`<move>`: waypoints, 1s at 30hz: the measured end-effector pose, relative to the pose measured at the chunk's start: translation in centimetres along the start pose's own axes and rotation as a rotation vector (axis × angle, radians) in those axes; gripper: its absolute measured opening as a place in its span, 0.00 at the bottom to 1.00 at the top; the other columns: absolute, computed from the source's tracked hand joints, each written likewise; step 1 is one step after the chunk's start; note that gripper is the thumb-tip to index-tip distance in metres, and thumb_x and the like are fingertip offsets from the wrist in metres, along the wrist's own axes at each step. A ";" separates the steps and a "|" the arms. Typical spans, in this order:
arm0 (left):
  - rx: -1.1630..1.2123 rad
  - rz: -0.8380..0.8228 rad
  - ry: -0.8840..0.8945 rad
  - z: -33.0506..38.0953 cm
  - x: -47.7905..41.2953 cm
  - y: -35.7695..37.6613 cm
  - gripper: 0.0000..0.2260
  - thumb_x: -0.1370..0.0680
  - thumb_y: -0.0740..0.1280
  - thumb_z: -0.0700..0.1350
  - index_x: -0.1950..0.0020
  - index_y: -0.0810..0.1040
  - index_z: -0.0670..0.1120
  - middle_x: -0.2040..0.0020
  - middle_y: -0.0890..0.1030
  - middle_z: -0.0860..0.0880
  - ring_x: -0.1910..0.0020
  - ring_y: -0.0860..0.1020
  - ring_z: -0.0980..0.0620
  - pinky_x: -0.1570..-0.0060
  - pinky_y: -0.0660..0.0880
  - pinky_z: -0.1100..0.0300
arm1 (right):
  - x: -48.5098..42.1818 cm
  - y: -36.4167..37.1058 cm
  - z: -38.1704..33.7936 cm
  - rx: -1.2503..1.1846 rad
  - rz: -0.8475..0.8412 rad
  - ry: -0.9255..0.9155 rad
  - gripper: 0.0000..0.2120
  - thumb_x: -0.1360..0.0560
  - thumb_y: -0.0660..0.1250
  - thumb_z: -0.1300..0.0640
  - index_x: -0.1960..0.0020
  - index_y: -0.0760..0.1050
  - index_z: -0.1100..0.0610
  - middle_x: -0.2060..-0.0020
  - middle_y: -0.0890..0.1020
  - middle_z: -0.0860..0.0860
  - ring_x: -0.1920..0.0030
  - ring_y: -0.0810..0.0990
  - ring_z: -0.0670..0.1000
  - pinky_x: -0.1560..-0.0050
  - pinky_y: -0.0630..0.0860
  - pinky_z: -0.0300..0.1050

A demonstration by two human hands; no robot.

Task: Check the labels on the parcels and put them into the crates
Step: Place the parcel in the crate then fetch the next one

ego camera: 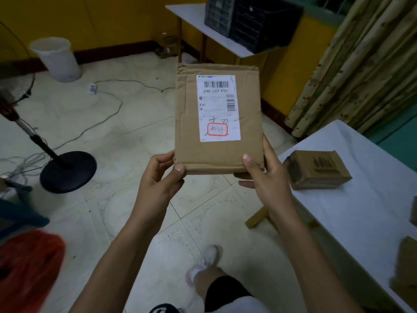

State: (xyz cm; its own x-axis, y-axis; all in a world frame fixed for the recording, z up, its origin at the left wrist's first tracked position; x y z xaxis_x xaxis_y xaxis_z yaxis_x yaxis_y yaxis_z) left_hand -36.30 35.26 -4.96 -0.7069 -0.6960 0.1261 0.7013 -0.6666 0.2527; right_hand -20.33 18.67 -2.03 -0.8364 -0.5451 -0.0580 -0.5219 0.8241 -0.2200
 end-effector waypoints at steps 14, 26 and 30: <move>-0.135 0.068 0.071 4.1 -28.0 1.8 0.11 0.24 0.67 0.47 0.43 0.76 0.56 0.40 0.79 0.54 0.43 0.80 0.52 0.47 0.76 0.57 | -29.3 4.9 1.3 -0.059 -0.058 0.011 0.29 0.22 0.65 0.52 0.25 0.58 0.39 0.36 0.76 0.44 0.52 0.84 0.48 0.59 0.82 0.40; -0.142 -0.118 0.109 6.2 -50.6 8.3 0.10 0.27 0.70 0.49 0.46 0.78 0.58 0.41 0.80 0.54 0.41 0.78 0.49 0.45 0.76 0.54 | -48.2 3.8 2.3 -0.053 0.090 -0.002 0.32 0.23 0.67 0.52 0.25 0.57 0.39 0.37 0.77 0.41 0.43 0.81 0.47 0.45 0.80 0.50; -0.145 -0.216 0.135 7.7 -61.4 11.6 0.10 0.28 0.71 0.52 0.47 0.78 0.60 0.42 0.80 0.53 0.43 0.80 0.48 0.46 0.76 0.54 | -57.2 3.3 1.1 -0.097 0.176 -0.072 0.31 0.23 0.67 0.58 0.28 0.59 0.37 0.39 0.78 0.39 0.48 0.83 0.46 0.52 0.81 0.39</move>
State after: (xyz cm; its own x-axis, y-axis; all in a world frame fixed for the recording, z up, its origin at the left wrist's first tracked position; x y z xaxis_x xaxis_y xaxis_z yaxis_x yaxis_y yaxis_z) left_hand 14.52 72.36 -2.40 -0.8298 -0.5561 -0.0467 0.5481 -0.8279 0.1190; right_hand 25.98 52.39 -0.46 -0.9038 -0.3980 -0.1575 -0.3853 0.9167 -0.1060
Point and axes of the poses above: each hand's wrist, its own x-axis away from the middle knuckle, its own y-axis out of the palm, z = x × y, the point moved 10 cm from there along -x, towards the middle knuckle
